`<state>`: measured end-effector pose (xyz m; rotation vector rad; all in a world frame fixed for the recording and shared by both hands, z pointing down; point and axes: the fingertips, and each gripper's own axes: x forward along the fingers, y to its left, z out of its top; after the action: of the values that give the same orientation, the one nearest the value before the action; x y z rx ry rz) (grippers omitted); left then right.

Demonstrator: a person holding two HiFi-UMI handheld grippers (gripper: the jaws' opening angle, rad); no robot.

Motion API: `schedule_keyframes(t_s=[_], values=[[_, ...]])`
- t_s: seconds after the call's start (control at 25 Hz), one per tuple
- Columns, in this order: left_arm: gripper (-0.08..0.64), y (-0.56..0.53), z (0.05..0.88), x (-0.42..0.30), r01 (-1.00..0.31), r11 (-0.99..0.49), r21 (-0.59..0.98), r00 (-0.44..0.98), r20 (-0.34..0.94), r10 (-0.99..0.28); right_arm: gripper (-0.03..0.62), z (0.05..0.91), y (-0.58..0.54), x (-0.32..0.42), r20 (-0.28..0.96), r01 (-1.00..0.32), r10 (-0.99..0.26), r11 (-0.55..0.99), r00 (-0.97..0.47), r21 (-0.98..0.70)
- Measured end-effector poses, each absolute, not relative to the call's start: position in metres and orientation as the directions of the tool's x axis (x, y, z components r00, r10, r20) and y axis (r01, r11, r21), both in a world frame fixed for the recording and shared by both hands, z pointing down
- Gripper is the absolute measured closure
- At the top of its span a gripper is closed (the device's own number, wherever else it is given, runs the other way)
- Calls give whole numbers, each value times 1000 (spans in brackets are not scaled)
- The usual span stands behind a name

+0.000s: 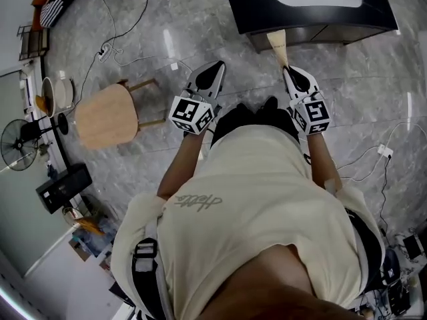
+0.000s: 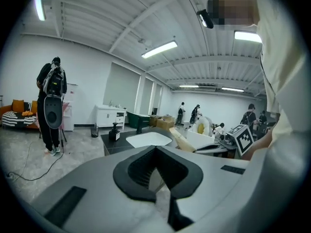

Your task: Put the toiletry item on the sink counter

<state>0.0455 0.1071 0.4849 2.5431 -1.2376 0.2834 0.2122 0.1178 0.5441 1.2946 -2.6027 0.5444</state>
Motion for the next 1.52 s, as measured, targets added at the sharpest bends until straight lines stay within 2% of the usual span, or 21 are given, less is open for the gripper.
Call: schedule_keyframes(t_s=[0.32, 0.6, 0.8, 1.08, 1.28, 1.52], values=[[557, 79, 495, 45, -755, -619, 216, 654, 314, -689, 586, 543, 97, 210, 355, -822, -742, 523, -570, -226], [557, 13, 481, 31, -712, -666, 222, 702, 244, -669, 586, 528, 54, 193, 386, -854, -764, 484, -518, -188], [557, -43, 463, -2, -715, -684, 141, 698, 197, -689, 586, 511, 14, 142, 410, -827, -730, 548, -547, -128], [557, -86, 475, -75, -742, -652, 156, 670, 188, -718, 586, 505, -40, 84, 440, -821, -717, 564, -541, -90], [557, -122, 494, -116, -750, -637, 176, 661, 209, -720, 586, 505, -70, 74, 447, -857, -747, 505, -492, -100], [557, -151, 496, -118, -735, -650, 194, 678, 184, -711, 586, 511, -85, 70, 482, -870, -739, 481, -471, -112]])
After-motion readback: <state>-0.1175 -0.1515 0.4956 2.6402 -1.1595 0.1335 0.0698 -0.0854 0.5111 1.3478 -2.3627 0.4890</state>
